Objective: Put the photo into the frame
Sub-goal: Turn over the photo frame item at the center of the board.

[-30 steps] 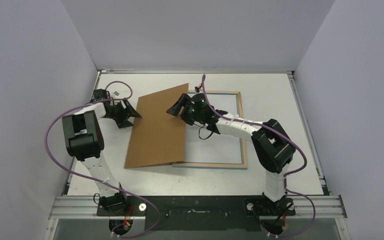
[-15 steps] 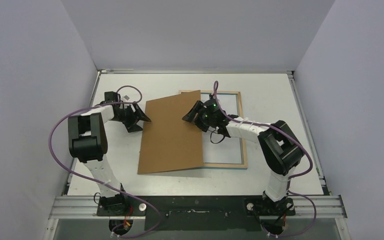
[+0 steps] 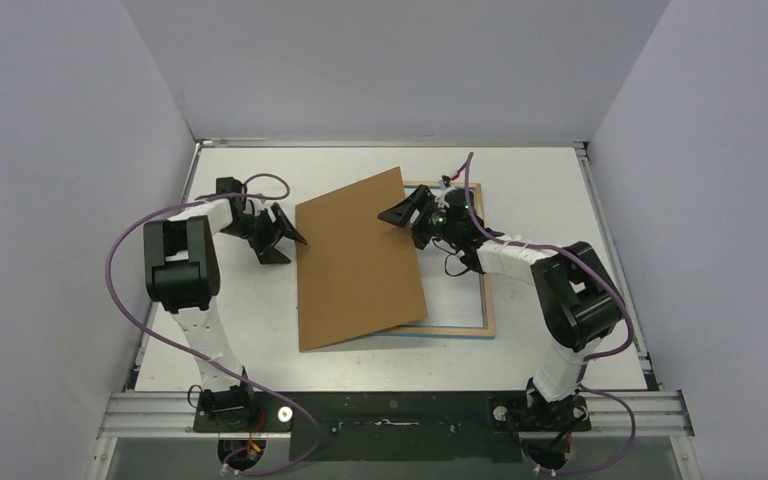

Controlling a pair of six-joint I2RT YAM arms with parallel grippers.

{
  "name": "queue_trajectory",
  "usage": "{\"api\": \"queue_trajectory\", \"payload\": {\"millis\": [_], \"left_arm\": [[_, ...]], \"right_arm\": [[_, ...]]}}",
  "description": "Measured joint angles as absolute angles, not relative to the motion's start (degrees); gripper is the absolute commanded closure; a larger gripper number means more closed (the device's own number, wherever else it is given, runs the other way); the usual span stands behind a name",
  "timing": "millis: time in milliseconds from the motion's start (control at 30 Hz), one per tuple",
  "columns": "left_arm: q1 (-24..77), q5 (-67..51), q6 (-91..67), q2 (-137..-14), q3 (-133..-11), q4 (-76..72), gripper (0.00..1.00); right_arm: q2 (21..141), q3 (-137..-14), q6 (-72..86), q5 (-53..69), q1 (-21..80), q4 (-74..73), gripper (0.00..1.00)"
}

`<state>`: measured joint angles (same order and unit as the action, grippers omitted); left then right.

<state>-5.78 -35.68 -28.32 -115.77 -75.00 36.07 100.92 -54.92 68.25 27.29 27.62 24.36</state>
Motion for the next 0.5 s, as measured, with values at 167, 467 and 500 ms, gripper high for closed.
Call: {"api": "queue_trajectory", "payload": {"millis": [167, 467, 500], "left_arm": [[-5.8, -36.1, -27.8, -118.1, -78.6, 39.8, 0.34], [-5.4, -32.1, -23.7, -119.7, -83.8, 41.8, 0.33], [-5.3, -31.2, -23.2, -119.7, -84.3, 41.8, 0.33]], "right_arm": [[100.9, -54.7, 68.3, 32.2, 25.3, 25.3, 0.61], [100.9, -57.5, 61.3, 35.4, 24.0, 15.9, 1.0], [100.9, -58.3, 60.3, 35.3, 24.0, 14.1, 1.0]]}}
